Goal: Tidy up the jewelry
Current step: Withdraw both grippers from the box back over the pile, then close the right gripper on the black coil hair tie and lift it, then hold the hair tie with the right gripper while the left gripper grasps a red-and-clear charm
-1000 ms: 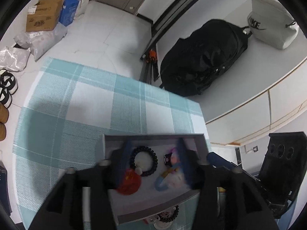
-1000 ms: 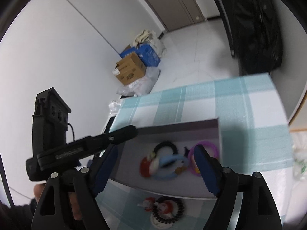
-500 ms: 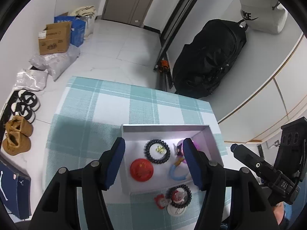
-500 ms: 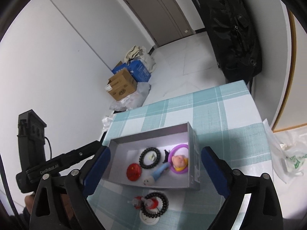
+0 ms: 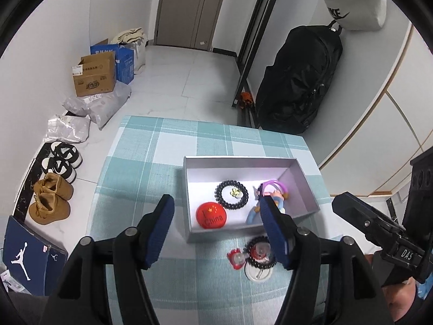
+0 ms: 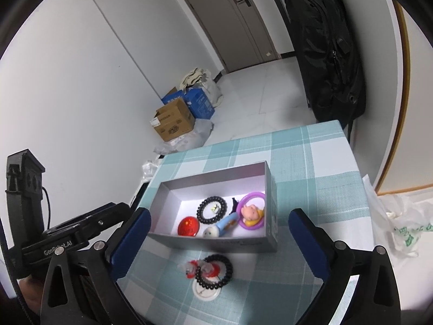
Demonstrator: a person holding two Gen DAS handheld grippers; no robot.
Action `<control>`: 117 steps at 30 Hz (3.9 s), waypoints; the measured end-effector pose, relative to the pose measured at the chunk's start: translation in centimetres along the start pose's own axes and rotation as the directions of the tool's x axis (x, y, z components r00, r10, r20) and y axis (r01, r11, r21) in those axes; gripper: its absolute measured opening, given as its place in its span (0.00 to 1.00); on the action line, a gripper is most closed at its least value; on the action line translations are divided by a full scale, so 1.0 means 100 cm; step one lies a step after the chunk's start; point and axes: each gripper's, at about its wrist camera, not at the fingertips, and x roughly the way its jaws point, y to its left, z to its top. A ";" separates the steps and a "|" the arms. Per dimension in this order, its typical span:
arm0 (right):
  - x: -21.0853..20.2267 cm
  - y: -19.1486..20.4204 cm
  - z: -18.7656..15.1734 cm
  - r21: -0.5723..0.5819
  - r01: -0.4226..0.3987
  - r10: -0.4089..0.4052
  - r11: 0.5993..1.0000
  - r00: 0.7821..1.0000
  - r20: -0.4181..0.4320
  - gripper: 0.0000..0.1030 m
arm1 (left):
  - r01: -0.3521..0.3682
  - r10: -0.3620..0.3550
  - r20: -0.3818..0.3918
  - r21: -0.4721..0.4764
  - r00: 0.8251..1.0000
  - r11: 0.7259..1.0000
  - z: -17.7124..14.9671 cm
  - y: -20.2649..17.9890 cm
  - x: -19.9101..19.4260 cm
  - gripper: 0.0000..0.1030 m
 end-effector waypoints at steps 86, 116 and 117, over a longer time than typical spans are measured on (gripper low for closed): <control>0.071 0.046 -0.076 -0.349 0.072 -0.174 0.934 0.947 -0.270 0.44 | 0.001 -0.007 -0.122 -0.048 0.993 0.999 -0.064 0.035 0.026 0.74; -0.020 0.026 -0.053 -0.281 0.000 -0.032 0.960 0.993 -0.111 0.44 | 0.089 -0.093 -0.147 -0.034 0.985 0.995 -0.061 -0.007 0.054 0.74; -0.022 0.025 -0.053 -0.280 -0.002 -0.029 0.960 0.994 -0.106 0.44 | 0.089 -0.093 -0.147 -0.035 0.985 0.995 -0.060 -0.007 0.055 0.73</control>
